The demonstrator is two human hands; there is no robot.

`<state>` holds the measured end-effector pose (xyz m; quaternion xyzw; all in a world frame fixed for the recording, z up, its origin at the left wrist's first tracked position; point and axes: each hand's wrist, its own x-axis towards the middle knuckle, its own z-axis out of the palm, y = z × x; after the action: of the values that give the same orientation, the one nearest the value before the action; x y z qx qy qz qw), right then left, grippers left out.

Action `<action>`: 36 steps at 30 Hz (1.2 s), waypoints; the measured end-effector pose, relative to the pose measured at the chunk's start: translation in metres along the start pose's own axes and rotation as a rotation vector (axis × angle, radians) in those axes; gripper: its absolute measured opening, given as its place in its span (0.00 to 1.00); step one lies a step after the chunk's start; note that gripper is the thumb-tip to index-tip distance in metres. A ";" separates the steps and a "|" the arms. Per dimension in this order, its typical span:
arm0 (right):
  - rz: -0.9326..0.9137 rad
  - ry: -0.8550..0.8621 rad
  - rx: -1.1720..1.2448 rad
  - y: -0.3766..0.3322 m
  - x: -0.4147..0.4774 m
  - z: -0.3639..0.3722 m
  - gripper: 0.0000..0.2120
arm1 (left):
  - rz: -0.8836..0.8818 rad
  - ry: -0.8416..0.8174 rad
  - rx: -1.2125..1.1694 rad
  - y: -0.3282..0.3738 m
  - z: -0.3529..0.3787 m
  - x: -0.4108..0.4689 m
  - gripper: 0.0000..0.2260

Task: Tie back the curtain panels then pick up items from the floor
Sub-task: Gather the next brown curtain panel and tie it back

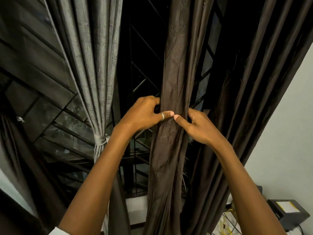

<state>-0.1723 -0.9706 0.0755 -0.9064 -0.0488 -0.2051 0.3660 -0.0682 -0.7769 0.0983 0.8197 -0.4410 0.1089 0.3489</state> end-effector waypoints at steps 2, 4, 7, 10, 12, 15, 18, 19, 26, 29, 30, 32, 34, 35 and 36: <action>0.000 -0.003 -0.005 0.000 0.001 0.000 0.19 | -0.031 -0.010 -0.006 0.002 0.001 0.000 0.23; -0.024 -0.010 -0.009 -0.002 0.001 -0.001 0.19 | -0.066 -0.016 -0.125 0.004 0.005 0.000 0.19; -0.042 -0.080 -0.005 -0.001 0.002 -0.013 0.18 | -0.083 -0.066 -0.455 0.003 0.011 -0.003 0.15; 0.031 -0.152 0.156 0.004 0.002 -0.031 0.22 | -0.062 -0.108 -0.633 -0.001 0.012 -0.007 0.14; 0.129 -0.158 0.466 0.009 0.003 -0.040 0.26 | -0.072 -0.128 -0.679 -0.003 0.009 -0.007 0.13; 0.183 -0.158 0.787 0.012 0.002 -0.038 0.15 | -0.080 -0.160 -0.730 -0.005 0.010 -0.005 0.13; 0.177 -0.180 0.924 0.018 0.001 -0.027 0.16 | -0.081 -0.196 -0.773 -0.004 0.013 -0.004 0.14; 0.171 -0.200 0.971 0.018 0.000 -0.025 0.18 | -0.080 -0.208 -0.780 -0.003 0.013 -0.004 0.15; 0.203 -0.250 0.866 0.025 -0.004 -0.032 0.15 | -0.098 -0.181 -0.721 -0.003 0.011 -0.005 0.16; 0.227 -0.151 0.517 0.017 -0.001 -0.038 0.10 | -0.126 -0.136 -0.697 -0.002 0.011 -0.005 0.14; 0.224 -0.081 0.381 0.013 -0.001 -0.038 0.07 | -0.139 -0.109 -0.669 -0.001 0.012 -0.006 0.13; 0.224 0.097 0.120 0.004 -0.003 -0.036 0.02 | -0.173 -0.034 -0.571 0.002 0.016 -0.005 0.14; 0.215 0.281 -0.139 -0.005 -0.009 -0.027 0.05 | -0.225 0.077 -0.436 0.009 0.023 -0.005 0.15; 0.210 0.370 -0.237 -0.012 -0.014 -0.020 0.06 | -0.244 0.142 -0.355 0.014 0.028 -0.004 0.14; 0.215 0.462 -0.305 -0.018 -0.019 -0.013 0.07 | -0.258 0.208 -0.262 0.020 0.033 -0.004 0.14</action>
<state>-0.1980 -0.9647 0.0877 -0.8803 0.1633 -0.3711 0.2465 -0.0908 -0.8035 0.0815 0.8012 -0.3044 0.0892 0.5074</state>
